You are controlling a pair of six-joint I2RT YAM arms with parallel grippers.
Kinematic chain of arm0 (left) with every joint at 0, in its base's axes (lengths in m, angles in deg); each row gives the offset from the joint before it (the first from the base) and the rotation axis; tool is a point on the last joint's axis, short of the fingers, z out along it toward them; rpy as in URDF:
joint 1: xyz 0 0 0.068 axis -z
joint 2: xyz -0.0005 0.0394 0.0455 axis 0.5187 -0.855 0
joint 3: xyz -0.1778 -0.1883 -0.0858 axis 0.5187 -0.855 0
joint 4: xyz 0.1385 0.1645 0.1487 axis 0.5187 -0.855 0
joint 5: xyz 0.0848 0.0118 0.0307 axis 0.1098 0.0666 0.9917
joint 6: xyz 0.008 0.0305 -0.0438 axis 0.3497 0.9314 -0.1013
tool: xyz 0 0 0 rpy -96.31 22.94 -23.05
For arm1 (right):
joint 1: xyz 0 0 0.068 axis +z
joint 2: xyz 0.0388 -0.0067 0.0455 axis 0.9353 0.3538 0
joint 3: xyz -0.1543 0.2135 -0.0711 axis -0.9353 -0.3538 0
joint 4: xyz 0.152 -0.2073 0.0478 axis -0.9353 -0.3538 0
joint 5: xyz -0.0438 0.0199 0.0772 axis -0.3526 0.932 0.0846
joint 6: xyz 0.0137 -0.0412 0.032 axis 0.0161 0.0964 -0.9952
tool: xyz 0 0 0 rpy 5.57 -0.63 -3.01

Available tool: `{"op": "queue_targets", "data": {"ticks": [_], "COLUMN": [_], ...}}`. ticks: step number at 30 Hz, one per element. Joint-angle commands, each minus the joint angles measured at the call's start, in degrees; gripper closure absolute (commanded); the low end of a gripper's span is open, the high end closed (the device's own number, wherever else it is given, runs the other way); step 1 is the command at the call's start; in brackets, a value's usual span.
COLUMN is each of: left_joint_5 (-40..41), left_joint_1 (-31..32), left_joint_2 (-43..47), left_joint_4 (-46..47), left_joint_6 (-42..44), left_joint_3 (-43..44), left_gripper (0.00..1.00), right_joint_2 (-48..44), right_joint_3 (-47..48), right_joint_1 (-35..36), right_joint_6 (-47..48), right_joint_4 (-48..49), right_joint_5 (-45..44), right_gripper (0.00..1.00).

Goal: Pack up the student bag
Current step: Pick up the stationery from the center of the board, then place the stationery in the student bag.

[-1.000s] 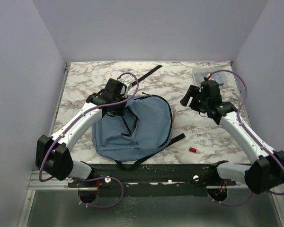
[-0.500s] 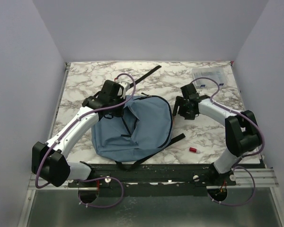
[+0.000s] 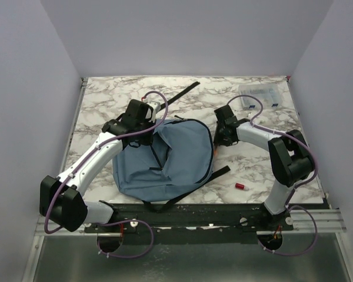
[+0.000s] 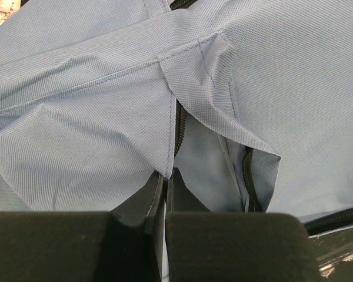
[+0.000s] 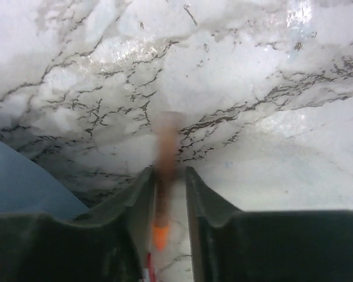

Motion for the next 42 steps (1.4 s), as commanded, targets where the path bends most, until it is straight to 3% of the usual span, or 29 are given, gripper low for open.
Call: {"op": "queue_targets", "data": {"ticks": [1,3,4,15,20,25,31,37,42], "left_joint_5": [0.3,0.8,1.1,-0.5,3.3,7.8,12.0,2.4,2.4], "left_joint_1": [-0.3,-0.3,-0.3,-0.3,-0.3,-1.4,-5.7,-5.7,-5.7], "left_joint_2": [-0.8,-1.2,-1.3,1.9,3.9,6.5,9.7,11.7,12.2], "left_joint_4": [0.9,1.1,1.2,2.0,2.0,1.5,1.4,5.8,7.0], "left_joint_6": [-0.1,-0.1,0.0,0.0,1.0,1.2,2.5,1.6,1.9], "left_joint_3": [-0.4,-0.5,-0.6,-2.4,-3.5,-5.0,-6.3,-8.4,-9.4], "left_gripper": [1.0,1.0,1.0,1.0,1.0,1.0,1.0,1.0,1.0], "right_joint_2": [1.7,0.2,-0.9,-21.9,-29.4,-33.4,-30.1,-23.5,-13.3], "right_joint_3": [-4.7,-6.2,-6.7,-5.5,-4.4,-7.0,-5.0,-1.8,1.7], "right_joint_1": [0.2,0.2,0.2,-0.7,-0.6,2.5,10.5,19.1,23.2], "right_joint_6": [-1.0,-0.5,-0.1,7.5,7.5,0.6,-4.1,-6.8,-8.9], "right_joint_4": [0.9,1.6,1.8,-3.5,-1.5,8.2,14.9,24.1,35.3], "right_joint_5": [-3.6,-3.6,-3.9,-10.3,5.6,21.4,25.6,26.0,30.5], "right_gripper": [0.81,0.98,0.99,1.0,0.99,0.99,0.99,0.99,0.99]}}
